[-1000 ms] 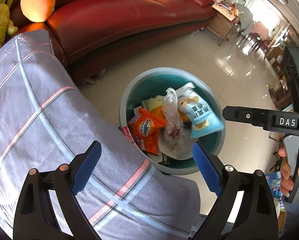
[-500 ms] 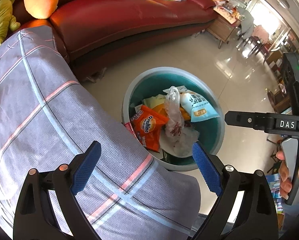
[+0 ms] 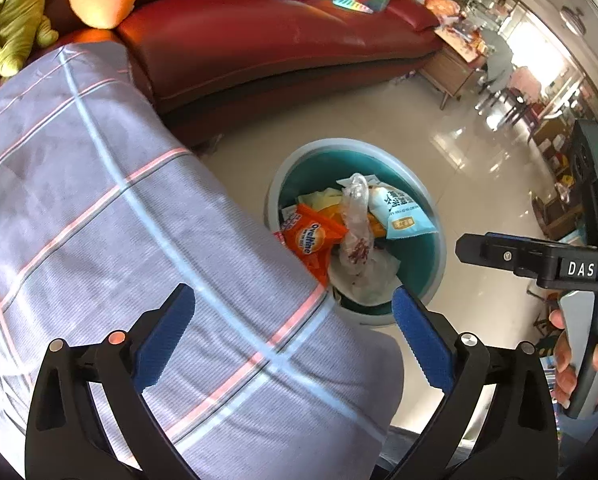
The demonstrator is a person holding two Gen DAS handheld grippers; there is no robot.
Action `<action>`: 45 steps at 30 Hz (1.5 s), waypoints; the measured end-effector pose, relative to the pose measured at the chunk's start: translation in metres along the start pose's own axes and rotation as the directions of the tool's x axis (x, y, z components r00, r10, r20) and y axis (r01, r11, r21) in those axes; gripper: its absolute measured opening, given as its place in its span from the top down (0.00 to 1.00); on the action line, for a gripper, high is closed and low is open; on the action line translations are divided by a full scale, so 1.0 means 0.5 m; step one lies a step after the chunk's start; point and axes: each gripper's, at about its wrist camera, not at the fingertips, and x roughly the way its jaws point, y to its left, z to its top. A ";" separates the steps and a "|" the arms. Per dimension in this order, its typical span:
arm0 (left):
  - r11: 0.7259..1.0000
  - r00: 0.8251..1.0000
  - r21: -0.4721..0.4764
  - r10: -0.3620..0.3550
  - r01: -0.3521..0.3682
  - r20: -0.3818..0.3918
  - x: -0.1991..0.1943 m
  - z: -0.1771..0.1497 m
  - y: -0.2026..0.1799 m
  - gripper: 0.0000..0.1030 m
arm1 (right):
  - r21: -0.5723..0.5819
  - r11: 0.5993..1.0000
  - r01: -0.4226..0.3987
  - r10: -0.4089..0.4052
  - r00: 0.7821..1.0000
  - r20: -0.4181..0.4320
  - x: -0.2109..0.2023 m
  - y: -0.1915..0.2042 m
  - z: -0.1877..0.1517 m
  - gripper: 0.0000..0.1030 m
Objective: Collect trash
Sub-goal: 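Move both tools back over the table toward the cup and packet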
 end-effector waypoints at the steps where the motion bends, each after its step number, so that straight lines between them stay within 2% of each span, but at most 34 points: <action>1: 1.000 1.000 -0.009 0.000 0.000 0.006 -0.008 -0.004 0.008 0.04 | -0.001 1.000 0.000 0.000 1.000 0.000 -0.001 0.006 -0.003 0.13; 12: 0.997 0.997 -0.076 0.030 -0.025 0.073 -0.097 -0.054 0.098 0.04 | -0.066 0.998 0.009 -0.009 1.000 -0.007 0.001 0.115 -0.027 0.13; 21: 0.981 0.988 -0.185 0.078 -0.052 0.135 -0.183 -0.103 0.231 0.04 | -0.194 0.981 0.000 -0.008 0.999 -0.041 0.023 0.287 -0.045 0.13; 26: 0.967 0.983 -0.239 0.120 -0.083 0.142 -0.226 -0.129 0.314 0.04 | -0.255 0.967 -0.024 0.006 0.998 -0.069 0.042 0.383 -0.047 0.13; 31: 0.943 0.965 -0.288 0.216 -0.168 0.146 -0.279 -0.142 0.409 0.04 | -0.321 0.945 -0.063 0.029 0.994 -0.109 0.074 0.500 -0.030 0.13; 36: 0.911 0.952 -0.368 0.259 -0.185 0.163 -0.336 -0.156 0.506 0.04 | -0.383 0.918 -0.107 0.055 0.988 -0.144 0.105 0.617 -0.009 0.13; 41: 0.884 0.933 -0.412 0.315 -0.221 0.175 -0.375 -0.139 0.577 0.04 | -0.436 0.891 -0.129 0.053 0.982 -0.183 0.140 0.714 0.026 0.13; 45: 0.850 0.922 -0.469 0.351 -0.240 0.165 -0.387 -0.120 0.646 0.04 | -0.460 0.876 -0.146 0.055 0.977 -0.206 0.180 0.781 0.062 0.13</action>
